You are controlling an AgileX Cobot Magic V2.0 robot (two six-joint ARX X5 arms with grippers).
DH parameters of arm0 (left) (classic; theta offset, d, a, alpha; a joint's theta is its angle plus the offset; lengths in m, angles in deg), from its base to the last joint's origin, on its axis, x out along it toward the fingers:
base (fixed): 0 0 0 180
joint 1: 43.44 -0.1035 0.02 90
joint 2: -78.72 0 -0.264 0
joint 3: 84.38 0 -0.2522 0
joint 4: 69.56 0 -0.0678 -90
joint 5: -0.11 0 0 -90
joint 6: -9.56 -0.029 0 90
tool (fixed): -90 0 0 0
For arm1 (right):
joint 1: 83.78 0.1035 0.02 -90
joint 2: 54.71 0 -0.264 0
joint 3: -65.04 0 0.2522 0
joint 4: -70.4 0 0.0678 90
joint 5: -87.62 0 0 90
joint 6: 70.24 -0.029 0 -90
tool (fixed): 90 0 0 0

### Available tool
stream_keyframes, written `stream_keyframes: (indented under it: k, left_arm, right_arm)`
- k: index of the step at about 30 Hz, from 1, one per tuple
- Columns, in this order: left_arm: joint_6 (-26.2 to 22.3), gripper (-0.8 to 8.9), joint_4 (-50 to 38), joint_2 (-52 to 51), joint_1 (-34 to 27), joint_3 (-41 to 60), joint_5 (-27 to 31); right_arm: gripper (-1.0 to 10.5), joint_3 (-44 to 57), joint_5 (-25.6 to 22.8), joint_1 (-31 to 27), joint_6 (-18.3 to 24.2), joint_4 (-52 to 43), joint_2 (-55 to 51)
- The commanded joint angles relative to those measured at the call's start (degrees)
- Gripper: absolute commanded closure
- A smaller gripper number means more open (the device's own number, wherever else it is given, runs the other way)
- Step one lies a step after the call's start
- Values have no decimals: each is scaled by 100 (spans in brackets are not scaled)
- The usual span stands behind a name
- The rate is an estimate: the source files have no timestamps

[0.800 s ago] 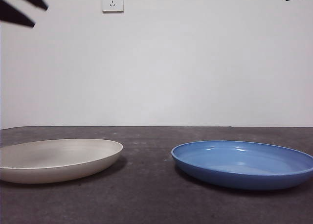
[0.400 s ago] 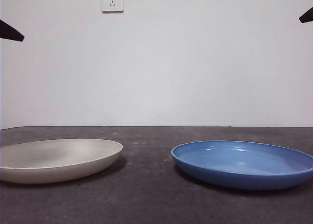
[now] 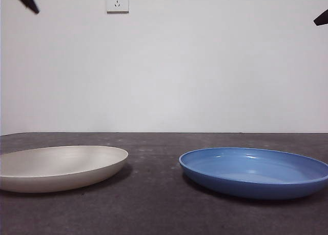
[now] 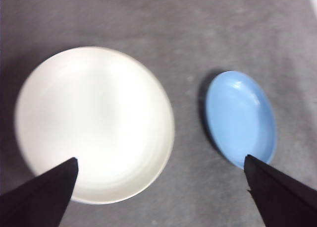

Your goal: Pick up the white plate, put it on the blue plate, put it on desk

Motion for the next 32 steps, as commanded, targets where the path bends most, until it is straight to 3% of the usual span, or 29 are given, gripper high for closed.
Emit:
stream_keyframes:
  k: [1,11,17,27,32]
  left_arm:
    - [-459,160,306,616,-243,-385,-20]
    - [-1003,160,323,2686,-640,-741,-17]
    - [-1045,192,-229,3582,-704,-741,-15]
    - [-1040,203,-629,4142,-704,-741,-111]
    - [-999,273,-737,4319,-699,-741,-284]
  right_arm:
    - [295,-96,33,24,39,-22,28]
    - [295,-96,31,122,42,-15,28]
    - [295,-96,31,136,42,-15,28]
    - [295,-96,24,136,57,-15,31]
    - [295,-96,-35,136,111,-17,31]
